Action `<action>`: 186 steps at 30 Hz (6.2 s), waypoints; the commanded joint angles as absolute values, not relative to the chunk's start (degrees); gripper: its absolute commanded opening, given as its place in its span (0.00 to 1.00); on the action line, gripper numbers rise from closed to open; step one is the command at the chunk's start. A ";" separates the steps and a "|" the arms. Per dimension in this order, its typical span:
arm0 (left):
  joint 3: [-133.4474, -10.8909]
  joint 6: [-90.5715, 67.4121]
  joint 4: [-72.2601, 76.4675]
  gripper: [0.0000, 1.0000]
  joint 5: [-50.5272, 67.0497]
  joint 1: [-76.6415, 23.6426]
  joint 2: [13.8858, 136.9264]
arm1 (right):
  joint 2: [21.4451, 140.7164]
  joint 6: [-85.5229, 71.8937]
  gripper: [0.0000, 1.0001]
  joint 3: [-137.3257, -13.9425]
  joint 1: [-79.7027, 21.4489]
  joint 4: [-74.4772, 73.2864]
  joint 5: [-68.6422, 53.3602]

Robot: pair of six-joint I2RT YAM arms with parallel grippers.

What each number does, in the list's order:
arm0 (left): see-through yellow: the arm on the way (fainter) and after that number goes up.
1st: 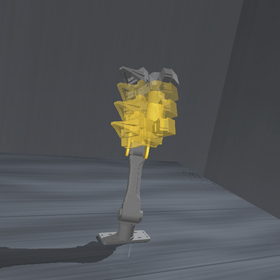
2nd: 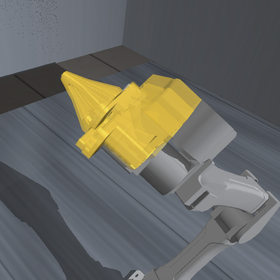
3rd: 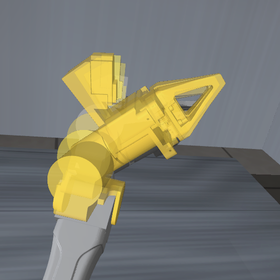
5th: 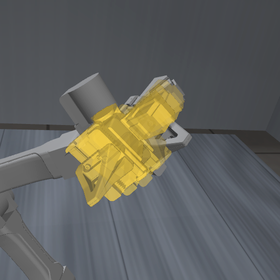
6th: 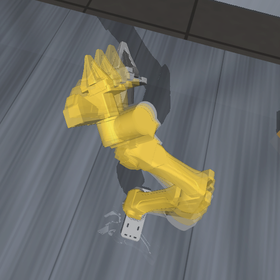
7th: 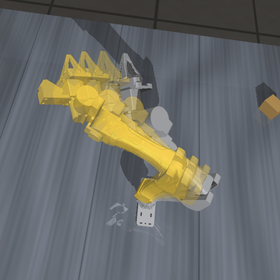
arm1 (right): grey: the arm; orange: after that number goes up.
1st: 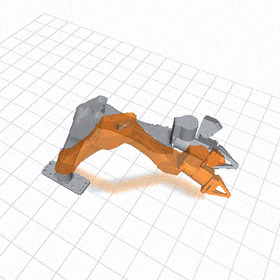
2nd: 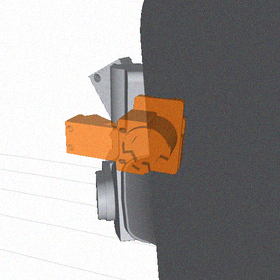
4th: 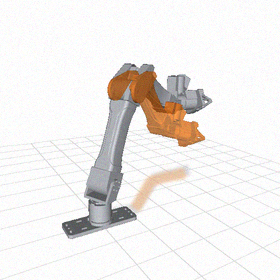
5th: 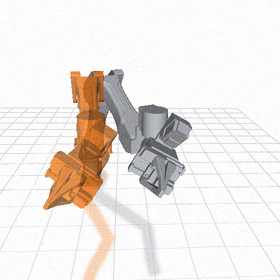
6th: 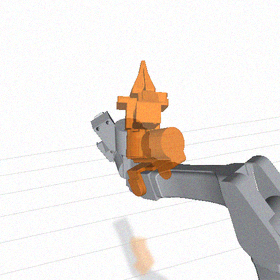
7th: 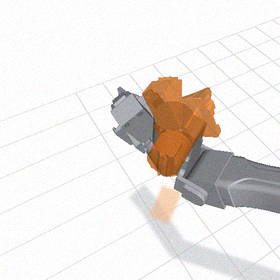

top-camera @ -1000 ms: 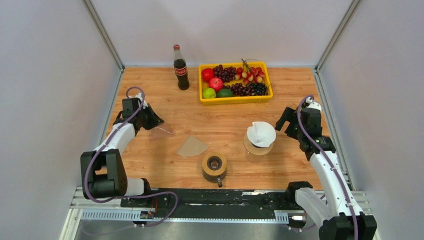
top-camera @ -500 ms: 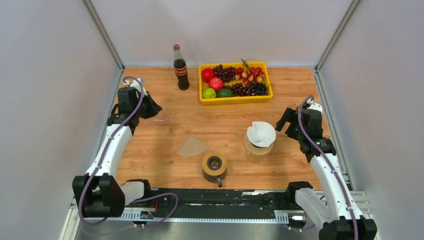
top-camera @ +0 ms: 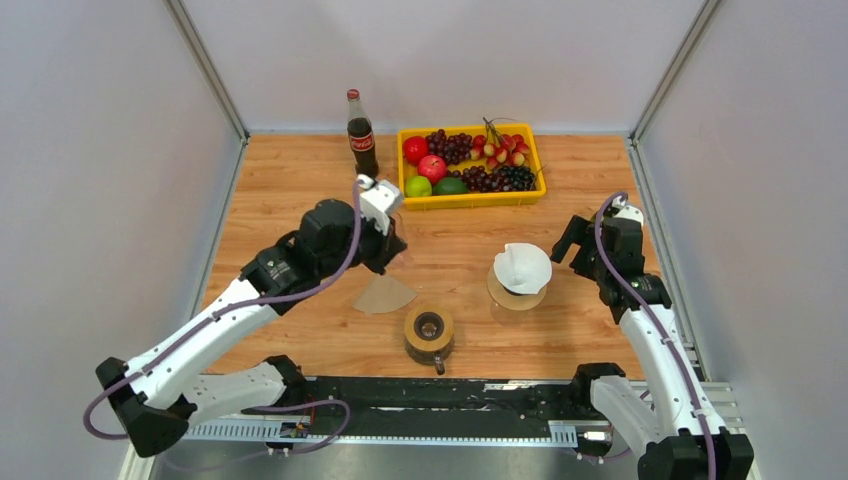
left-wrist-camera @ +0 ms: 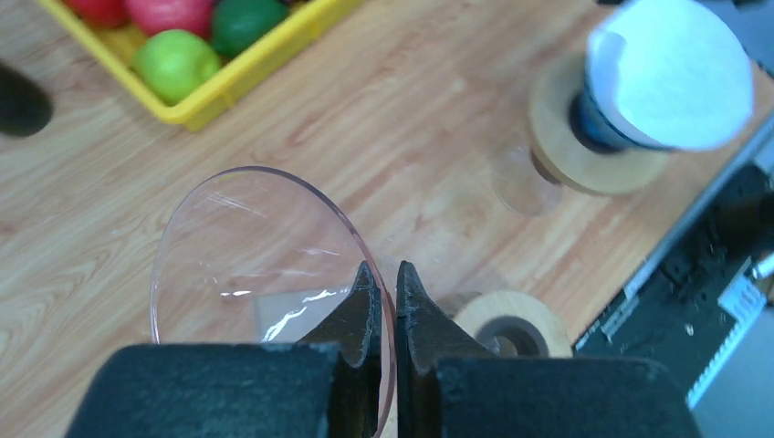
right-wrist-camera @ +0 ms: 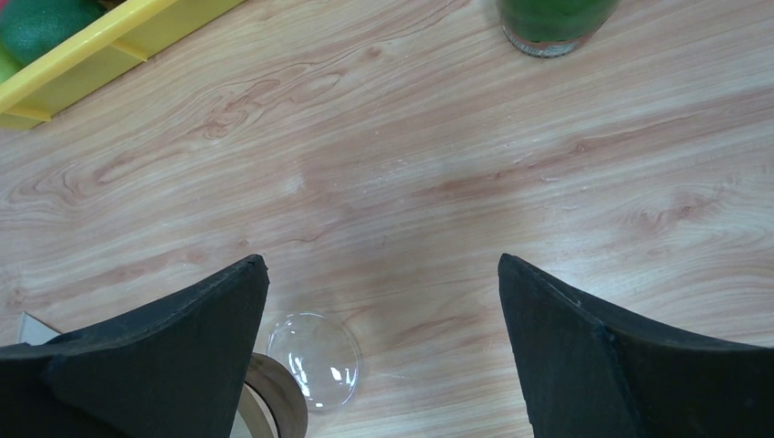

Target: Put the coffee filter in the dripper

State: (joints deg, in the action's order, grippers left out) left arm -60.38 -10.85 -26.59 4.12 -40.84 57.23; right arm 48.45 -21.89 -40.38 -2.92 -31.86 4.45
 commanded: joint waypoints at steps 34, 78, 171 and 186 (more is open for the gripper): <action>-67.16 -11.02 -38.66 0.00 -16.37 -77.71 69.02 | 48.50 -21.36 1.00 -39.64 -2.65 -29.56 5.42; -59.92 -12.55 -25.73 0.91 -13.84 -81.79 64.59 | 46.98 -21.01 1.00 -41.24 -2.64 -30.03 5.17; -40.55 -34.91 -25.09 0.71 19.39 -48.42 48.76 | 70.53 -16.61 0.19 -63.81 -56.07 -40.82 -13.75; -40.56 -36.40 -28.76 0.44 16.78 -48.40 51.59 | 72.06 -17.75 0.06 -61.53 -56.16 -40.17 -9.51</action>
State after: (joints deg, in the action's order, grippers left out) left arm -40.86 -36.05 -26.63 18.98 -48.58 50.76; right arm 71.70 -16.75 -61.54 -55.75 -40.60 -11.42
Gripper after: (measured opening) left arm 0.481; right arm 0.084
